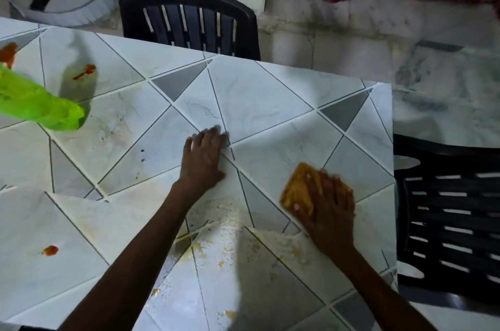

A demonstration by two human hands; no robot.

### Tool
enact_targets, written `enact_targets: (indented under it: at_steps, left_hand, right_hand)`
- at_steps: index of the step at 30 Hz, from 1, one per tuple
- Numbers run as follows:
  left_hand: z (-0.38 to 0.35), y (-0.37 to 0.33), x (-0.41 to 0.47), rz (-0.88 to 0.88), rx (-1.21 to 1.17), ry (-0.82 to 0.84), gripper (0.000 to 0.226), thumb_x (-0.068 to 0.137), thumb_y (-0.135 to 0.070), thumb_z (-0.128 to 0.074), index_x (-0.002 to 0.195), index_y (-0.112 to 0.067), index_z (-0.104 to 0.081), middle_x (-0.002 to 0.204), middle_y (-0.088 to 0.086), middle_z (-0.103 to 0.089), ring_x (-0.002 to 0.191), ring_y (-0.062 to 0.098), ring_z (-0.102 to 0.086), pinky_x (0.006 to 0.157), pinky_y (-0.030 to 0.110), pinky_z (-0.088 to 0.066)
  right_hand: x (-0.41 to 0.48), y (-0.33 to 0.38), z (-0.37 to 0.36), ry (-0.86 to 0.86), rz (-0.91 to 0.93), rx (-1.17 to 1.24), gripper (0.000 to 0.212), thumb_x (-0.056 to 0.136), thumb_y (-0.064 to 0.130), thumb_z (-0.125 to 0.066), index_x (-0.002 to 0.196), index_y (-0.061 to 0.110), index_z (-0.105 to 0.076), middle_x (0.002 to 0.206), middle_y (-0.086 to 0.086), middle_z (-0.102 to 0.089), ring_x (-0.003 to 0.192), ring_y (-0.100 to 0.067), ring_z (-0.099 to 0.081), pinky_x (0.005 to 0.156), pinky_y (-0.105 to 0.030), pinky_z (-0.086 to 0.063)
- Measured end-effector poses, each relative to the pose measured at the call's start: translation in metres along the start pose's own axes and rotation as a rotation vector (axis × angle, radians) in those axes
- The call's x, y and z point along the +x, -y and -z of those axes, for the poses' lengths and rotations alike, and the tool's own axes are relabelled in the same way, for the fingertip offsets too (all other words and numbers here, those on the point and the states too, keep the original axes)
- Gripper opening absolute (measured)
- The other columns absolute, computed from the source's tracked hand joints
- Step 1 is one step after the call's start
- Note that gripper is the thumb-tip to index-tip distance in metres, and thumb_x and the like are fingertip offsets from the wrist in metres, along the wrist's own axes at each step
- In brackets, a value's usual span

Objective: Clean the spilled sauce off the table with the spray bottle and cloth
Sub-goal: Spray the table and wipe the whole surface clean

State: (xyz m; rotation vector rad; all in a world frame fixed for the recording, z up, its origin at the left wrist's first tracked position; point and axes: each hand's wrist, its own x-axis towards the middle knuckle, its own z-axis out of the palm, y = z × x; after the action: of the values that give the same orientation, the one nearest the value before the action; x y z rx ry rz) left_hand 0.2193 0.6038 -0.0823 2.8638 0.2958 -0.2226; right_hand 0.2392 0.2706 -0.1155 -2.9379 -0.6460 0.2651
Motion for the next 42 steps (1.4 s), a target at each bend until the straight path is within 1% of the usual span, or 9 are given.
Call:
enact_targets:
  at_steps: [4,7,11,17,23,28,37,39,42]
  left_hand:
    - [-0.017,-0.044,-0.006,-0.069,-0.054,0.108,0.111,0.063,-0.042,-0.087,0.153,-0.016,-0.028,0.162,0.009,-0.019,0.148,0.031,-0.020,0.118,0.047,-0.019]
    - [-0.022,-0.055,-0.008,-0.023,-0.034,0.106,0.118,0.056,-0.043,-0.090,0.152,-0.010,-0.029,0.161,0.012,-0.020,0.147,0.033,-0.022,0.117,0.049,-0.022]
    - [-0.022,-0.074,-0.007,-0.066,0.040,0.092,0.125,0.033,-0.037,-0.097,0.140,0.002,-0.045,0.148,0.021,-0.043,0.132,0.042,-0.045,0.104,0.054,-0.040]
    - [-0.026,-0.120,0.017,-0.131,-0.090,0.175,0.126,0.058,-0.045,-0.089,0.156,-0.014,-0.015,0.162,0.012,-0.016,0.148,0.035,-0.017,0.119,0.048,-0.018]
    - [-0.046,-0.169,0.010,-0.115,-0.012,0.226,0.126,0.066,-0.052,-0.082,0.157,-0.022,-0.001,0.164,0.010,0.012,0.150,0.037,0.007,0.120,0.051,-0.002]
    - [-0.045,-0.173,0.006,-0.077,0.030,0.204,0.127,0.064,-0.052,-0.083,0.157,-0.027,0.000,0.165,0.004,0.012,0.151,0.031,0.005,0.120,0.054,-0.005]
    - [-0.041,-0.185,0.008,-0.027,0.066,0.188,0.128,0.056,-0.042,-0.092,0.156,-0.023,-0.014,0.165,0.008,-0.004,0.150,0.035,-0.007,0.118,0.054,-0.014]
    - [-0.041,-0.185,0.008,-0.027,0.055,0.188,0.128,0.054,-0.040,-0.093,0.156,-0.022,-0.017,0.165,0.009,-0.005,0.150,0.036,-0.008,0.117,0.055,-0.016]
    - [-0.042,-0.186,0.009,-0.032,0.063,0.189,0.128,0.054,-0.039,-0.093,0.156,-0.020,-0.018,0.164,0.011,-0.007,0.149,0.038,-0.010,0.117,0.055,-0.017]
  right_hand:
    - [0.106,0.013,0.001,-0.076,-0.244,0.044,0.078,0.094,0.069,-0.032,0.158,0.025,-0.027,0.162,-0.014,-0.031,0.148,-0.042,-0.026,0.117,-0.063,-0.020]
    - [0.159,0.039,0.000,-0.106,-0.240,0.081,0.073,0.095,0.064,-0.037,0.157,0.024,-0.031,0.162,-0.013,-0.031,0.147,-0.042,-0.028,0.117,-0.063,-0.019]
    - [0.095,0.013,0.000,-0.112,-0.119,0.037,0.073,0.098,0.063,-0.035,0.158,0.024,-0.027,0.165,-0.009,-0.026,0.149,-0.037,-0.025,0.120,-0.055,-0.014]
    - [-0.066,-0.053,-0.009,-0.017,-0.133,0.069,0.079,0.096,0.072,-0.033,0.161,0.032,-0.011,0.169,-0.002,-0.008,0.155,-0.030,-0.008,0.120,-0.059,-0.015]
    - [0.032,-0.097,0.008,-0.112,-0.335,0.036,0.076,0.096,0.071,-0.028,0.159,0.029,-0.022,0.165,-0.009,-0.025,0.150,-0.039,-0.022,0.120,-0.058,-0.018]
    - [0.114,-0.112,0.016,-0.111,-0.414,0.091,0.076,0.096,0.069,-0.030,0.159,0.027,-0.023,0.165,-0.013,-0.024,0.150,-0.042,-0.021,0.118,-0.062,-0.019]
    - [-0.106,-0.104,-0.008,-0.076,-0.426,0.193,0.082,0.094,0.073,-0.032,0.160,0.027,-0.017,0.167,-0.009,-0.018,0.147,-0.038,-0.029,0.112,-0.056,-0.035]
    - [-0.118,-0.108,-0.008,-0.047,-0.427,0.250,0.085,0.092,0.074,-0.032,0.160,0.025,-0.018,0.166,-0.011,-0.020,0.142,-0.040,-0.036,0.107,-0.055,-0.042]
    - [-0.066,-0.121,0.003,-0.048,-0.461,0.316,0.089,0.090,0.076,-0.029,0.161,0.026,-0.010,0.163,-0.014,-0.024,0.132,-0.042,-0.045,0.100,-0.052,-0.046]
